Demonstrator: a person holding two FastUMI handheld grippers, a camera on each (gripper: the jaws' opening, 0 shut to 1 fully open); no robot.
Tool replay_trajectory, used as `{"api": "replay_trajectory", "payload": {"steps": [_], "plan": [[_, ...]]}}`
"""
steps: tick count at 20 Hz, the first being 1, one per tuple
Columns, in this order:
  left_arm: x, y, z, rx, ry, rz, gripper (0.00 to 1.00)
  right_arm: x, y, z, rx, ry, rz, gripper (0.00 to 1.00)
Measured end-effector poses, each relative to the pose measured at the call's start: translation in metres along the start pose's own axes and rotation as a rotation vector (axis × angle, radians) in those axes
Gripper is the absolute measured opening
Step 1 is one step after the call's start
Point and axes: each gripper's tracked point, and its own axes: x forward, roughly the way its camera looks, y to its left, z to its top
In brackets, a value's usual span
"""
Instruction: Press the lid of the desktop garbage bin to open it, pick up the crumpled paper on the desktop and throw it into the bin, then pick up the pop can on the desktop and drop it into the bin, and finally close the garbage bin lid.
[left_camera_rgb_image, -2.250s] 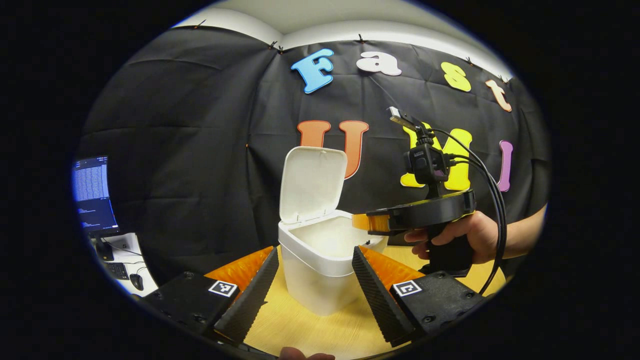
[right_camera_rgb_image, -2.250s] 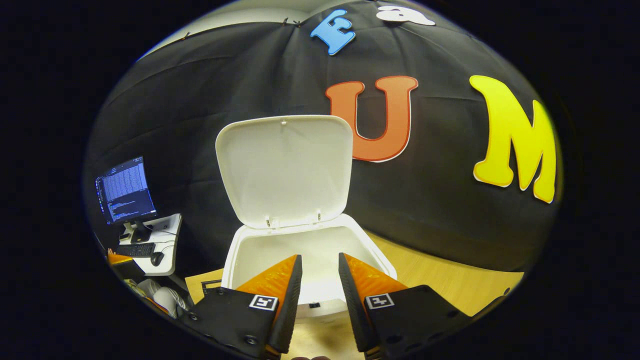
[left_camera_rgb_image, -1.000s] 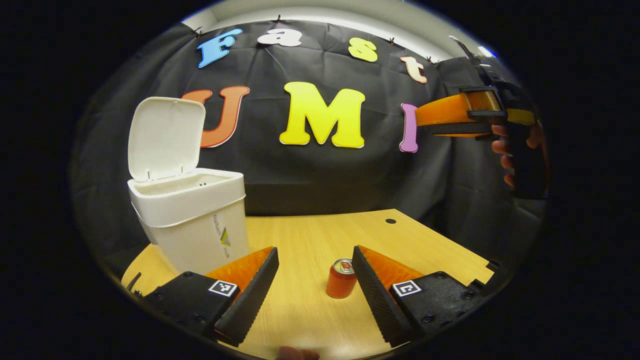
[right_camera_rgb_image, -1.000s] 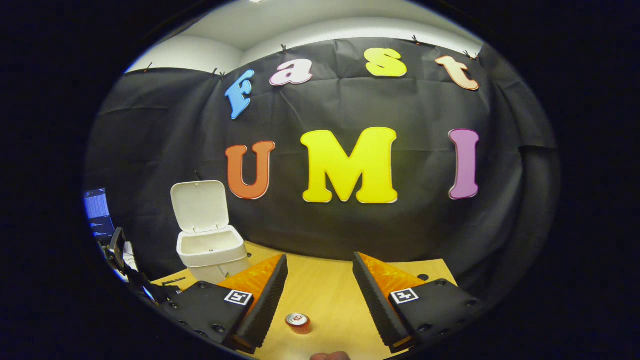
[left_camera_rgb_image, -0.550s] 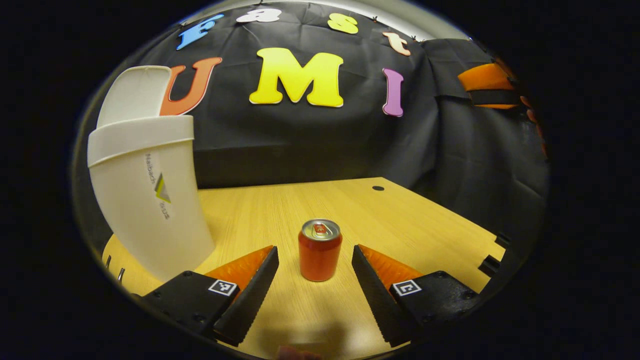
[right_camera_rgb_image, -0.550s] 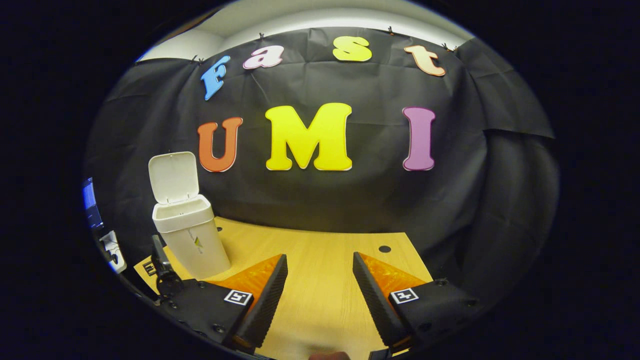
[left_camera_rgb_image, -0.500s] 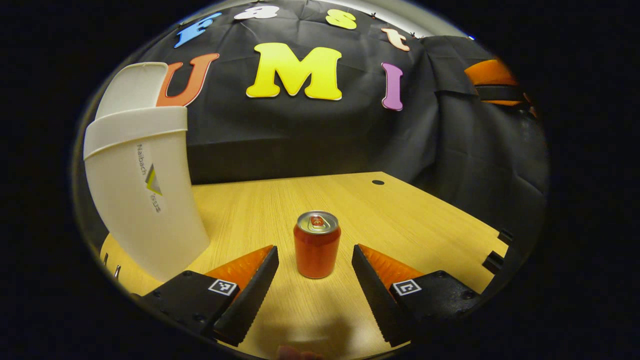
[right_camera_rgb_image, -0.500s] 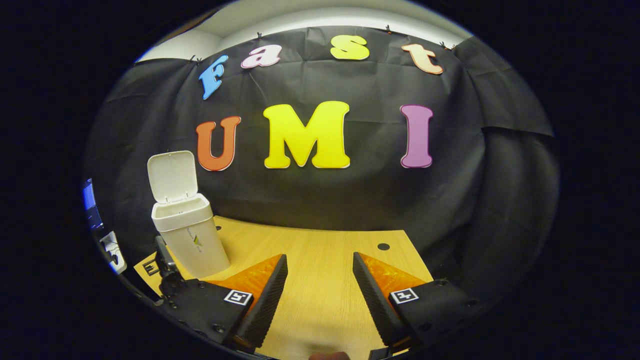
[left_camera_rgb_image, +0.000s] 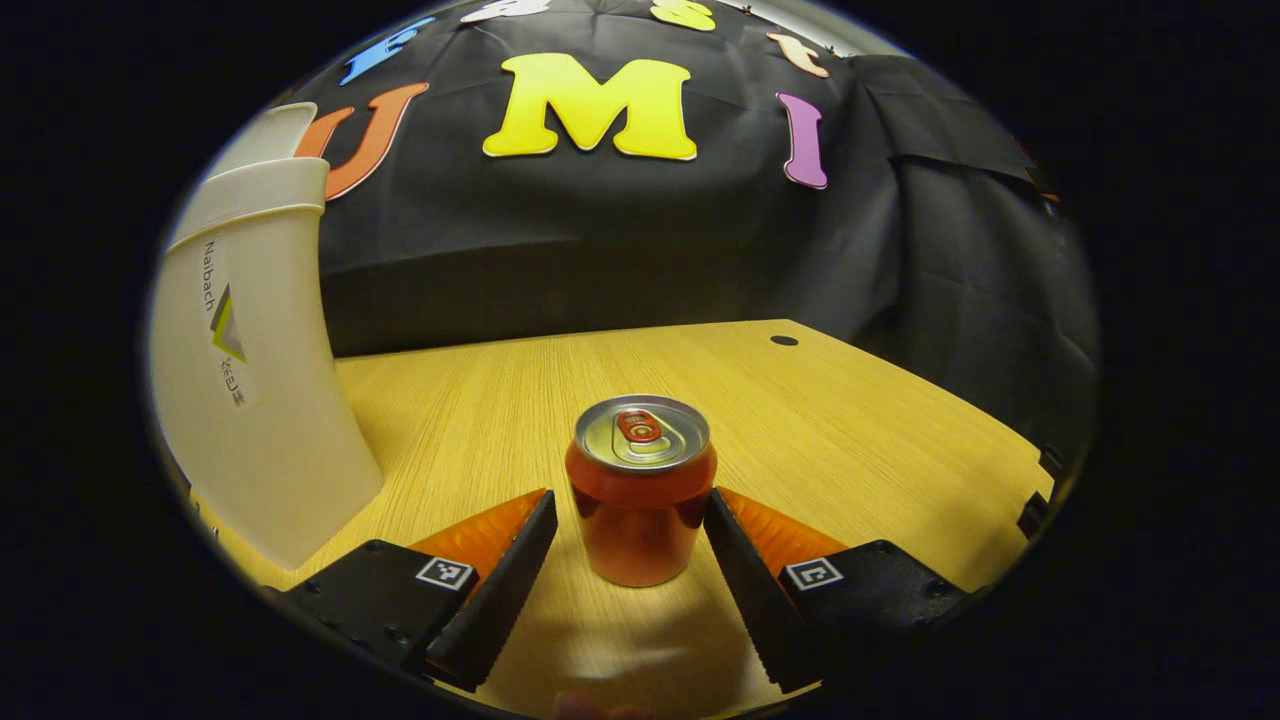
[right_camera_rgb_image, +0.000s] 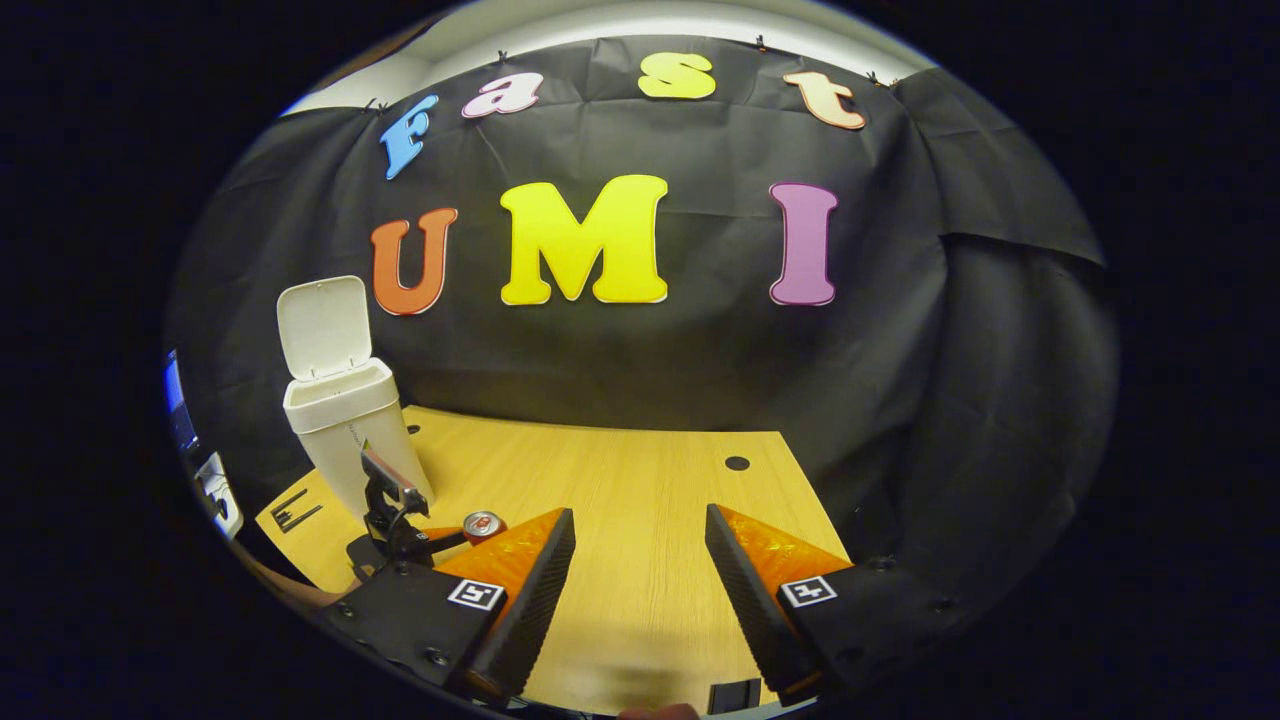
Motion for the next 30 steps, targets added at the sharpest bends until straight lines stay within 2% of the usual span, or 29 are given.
{"api": "replay_trajectory", "payload": {"steps": [7,8,12,13,14,19,23,26,30], "plan": [[0.008,-0.001,-0.006,0.004,0.029,-0.014,0.96,0.013,0.004,0.001,0.002,0.012,0.016,0.84],[0.008,-0.001,-0.005,0.006,0.028,-0.017,0.87,0.015,0.005,0.000,0.001,0.012,0.020,0.84],[0.005,0.001,0.001,0.021,0.028,-0.016,0.84,0.019,0.011,0.002,-0.004,0.012,0.030,0.84],[0.000,0.002,0.007,0.020,0.020,-0.015,0.90,0.020,0.013,0.002,-0.004,0.012,0.032,0.84],[-0.005,0.003,0.016,0.014,0.010,-0.015,0.83,0.021,0.015,0.002,-0.001,0.010,0.036,0.84],[-0.037,0.011,0.085,0.006,-0.070,-0.018,0.82,0.026,0.033,0.014,0.024,-0.028,0.058,0.84],[-0.067,0.031,0.143,0.012,-0.122,0.025,0.82,0.025,0.053,0.029,0.021,-0.082,0.097,0.84],[-0.088,0.057,0.185,0.008,-0.159,0.081,0.82,0.024,0.069,0.038,0.021,-0.120,0.122,0.84],[-0.113,0.101,0.234,-0.056,-0.219,0.178,0.82,0.025,0.083,0.046,0.027,-0.144,0.149,0.85]]}}
